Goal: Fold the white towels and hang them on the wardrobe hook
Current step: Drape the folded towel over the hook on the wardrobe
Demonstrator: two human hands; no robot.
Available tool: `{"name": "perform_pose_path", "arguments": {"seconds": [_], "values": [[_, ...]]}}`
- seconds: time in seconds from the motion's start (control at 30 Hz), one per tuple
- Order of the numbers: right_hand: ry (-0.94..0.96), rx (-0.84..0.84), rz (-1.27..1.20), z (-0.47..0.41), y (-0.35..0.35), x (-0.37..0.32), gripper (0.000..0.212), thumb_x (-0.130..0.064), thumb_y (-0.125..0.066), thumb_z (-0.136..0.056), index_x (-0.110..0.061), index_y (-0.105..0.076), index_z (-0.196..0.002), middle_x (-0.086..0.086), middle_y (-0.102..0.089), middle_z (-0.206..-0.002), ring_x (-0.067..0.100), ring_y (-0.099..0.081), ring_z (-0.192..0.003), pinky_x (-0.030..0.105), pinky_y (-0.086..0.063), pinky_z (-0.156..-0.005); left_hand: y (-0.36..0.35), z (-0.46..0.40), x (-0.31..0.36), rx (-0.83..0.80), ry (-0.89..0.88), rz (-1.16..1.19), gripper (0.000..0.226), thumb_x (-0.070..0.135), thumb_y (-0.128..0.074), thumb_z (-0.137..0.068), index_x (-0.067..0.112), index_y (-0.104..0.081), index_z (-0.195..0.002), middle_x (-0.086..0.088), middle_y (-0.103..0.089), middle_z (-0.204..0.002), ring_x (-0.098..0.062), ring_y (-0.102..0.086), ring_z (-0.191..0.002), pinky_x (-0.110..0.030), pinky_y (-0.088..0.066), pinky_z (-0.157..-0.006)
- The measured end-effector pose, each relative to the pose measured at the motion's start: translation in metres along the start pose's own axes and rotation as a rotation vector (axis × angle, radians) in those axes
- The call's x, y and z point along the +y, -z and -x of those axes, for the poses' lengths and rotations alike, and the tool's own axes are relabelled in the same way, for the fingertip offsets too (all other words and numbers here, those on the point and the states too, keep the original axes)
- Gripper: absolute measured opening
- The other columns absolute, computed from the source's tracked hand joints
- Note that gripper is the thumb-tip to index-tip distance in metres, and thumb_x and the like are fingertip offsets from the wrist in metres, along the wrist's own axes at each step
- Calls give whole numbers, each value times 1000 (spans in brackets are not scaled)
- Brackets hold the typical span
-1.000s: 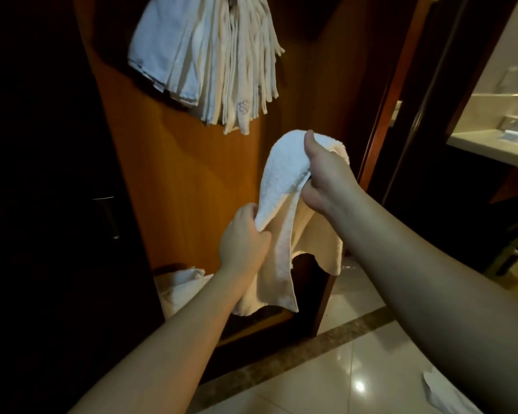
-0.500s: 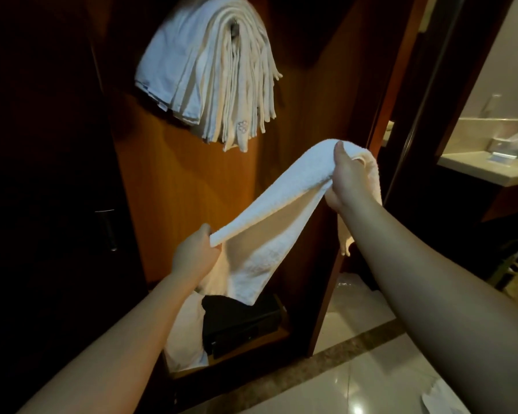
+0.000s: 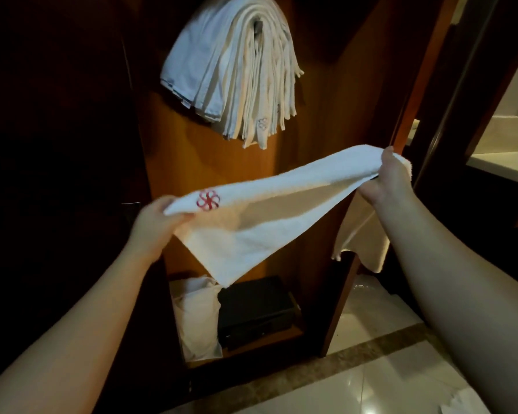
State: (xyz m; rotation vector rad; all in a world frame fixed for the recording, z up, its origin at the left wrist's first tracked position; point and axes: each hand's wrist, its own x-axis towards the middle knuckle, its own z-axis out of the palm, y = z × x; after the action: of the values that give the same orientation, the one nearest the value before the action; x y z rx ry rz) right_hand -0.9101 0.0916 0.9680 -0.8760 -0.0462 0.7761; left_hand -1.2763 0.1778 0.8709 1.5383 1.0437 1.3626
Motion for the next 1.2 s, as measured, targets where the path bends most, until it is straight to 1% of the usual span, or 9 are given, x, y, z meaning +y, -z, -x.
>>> {"name": "perform_pose_path", "arguments": {"seconds": [0.07, 0.13, 0.2, 0.3, 0.5, 0.73, 0.9, 1.03, 1.2], "values": [[-13, -7, -23, 3, -2, 0, 60, -35, -80, -85, -11, -47, -128, 11, -63, -108, 31, -65, -101, 47, -59, -90, 20, -4, 21, 38, -79, 443, 27, 10, -68, -68, 19, -68, -94, -1, -71, -87, -17, -68, -79, -36, -53, -74], [-38, -21, -90, 7, -6, 4, 48, -29, -78, -88, -10, -47, -120, 12, -61, -100, 31, -65, -99, 47, -58, -92, 24, 2, 28, -163, -36, 649, 37, 24, -81, -72, 16, -70, -106, -7, -73, -103, -24, -70, -95, -39, -59, -82], [-46, -25, -110, 9, -8, 9, 45, -27, -78, -89, -12, -50, -120, 12, -64, -102, 31, -68, -95, 47, -60, -87, 16, 15, 21, -314, 152, 479, 45, 27, -90, -64, 14, -75, -105, -7, -76, -104, -28, -69, -103, -38, -60, -84], [-18, -26, -80, 5, -4, 11, 42, -30, -74, -90, -15, -53, -124, 10, -67, -112, 32, -70, -95, 48, -62, -76, 14, 24, 6, -270, 169, 166, 35, 2, -73, -81, 12, -69, -114, -8, -75, -110, -32, -68, -110, -47, -54, -96], [-66, -71, -90, -2, 9, 26, 41, -27, -69, -95, -12, -53, -130, 8, -72, -111, 28, -73, -92, 42, -62, -58, 27, 32, 31, 29, -46, 463, 25, 9, -54, -88, 28, -71, -85, 4, -74, -89, -17, -70, -79, -30, -56, -61], [-109, -55, -159, 15, 18, 29, 16, -21, -62, -100, -9, -54, -105, 6, -65, -92, 22, -66, -75, 29, -51, -40, 29, 42, 36, -176, 73, 680, 29, -2, -52, -77, 15, -67, -95, -4, -75, -91, -19, -73, -85, -30, -60, -61], [-102, -77, -139, 18, 24, 28, 15, -21, -55, -104, -10, -54, -94, 7, -66, -88, 21, -68, -63, 34, -61, -53, 26, 46, 45, -131, -72, 443, 43, -4, -54, -93, 31, -76, -81, 0, -74, -101, -19, -72, -94, -32, -60, -65], [-42, -165, -73, 10, 34, 25, 21, -13, -46, -107, 4, -54, -116, 8, -59, -86, 5, -67, -57, 19, -47, -40, 30, 49, 48, -140, -153, 139, 50, -1, -54, -96, 41, -77, -85, 6, -73, -108, -18, -69, -100, -37, -56, -75], [-132, -131, -38, -9, 42, 33, 31, -25, -42, -108, -6, -54, -130, 12, -72, -111, 28, -72, -91, 34, -57, -50, 34, 56, 56, -196, -142, 337, 37, -3, -54, -77, 26, -72, -61, 3, -71, -79, -26, -64, -77, -31, -45, -59]]}}
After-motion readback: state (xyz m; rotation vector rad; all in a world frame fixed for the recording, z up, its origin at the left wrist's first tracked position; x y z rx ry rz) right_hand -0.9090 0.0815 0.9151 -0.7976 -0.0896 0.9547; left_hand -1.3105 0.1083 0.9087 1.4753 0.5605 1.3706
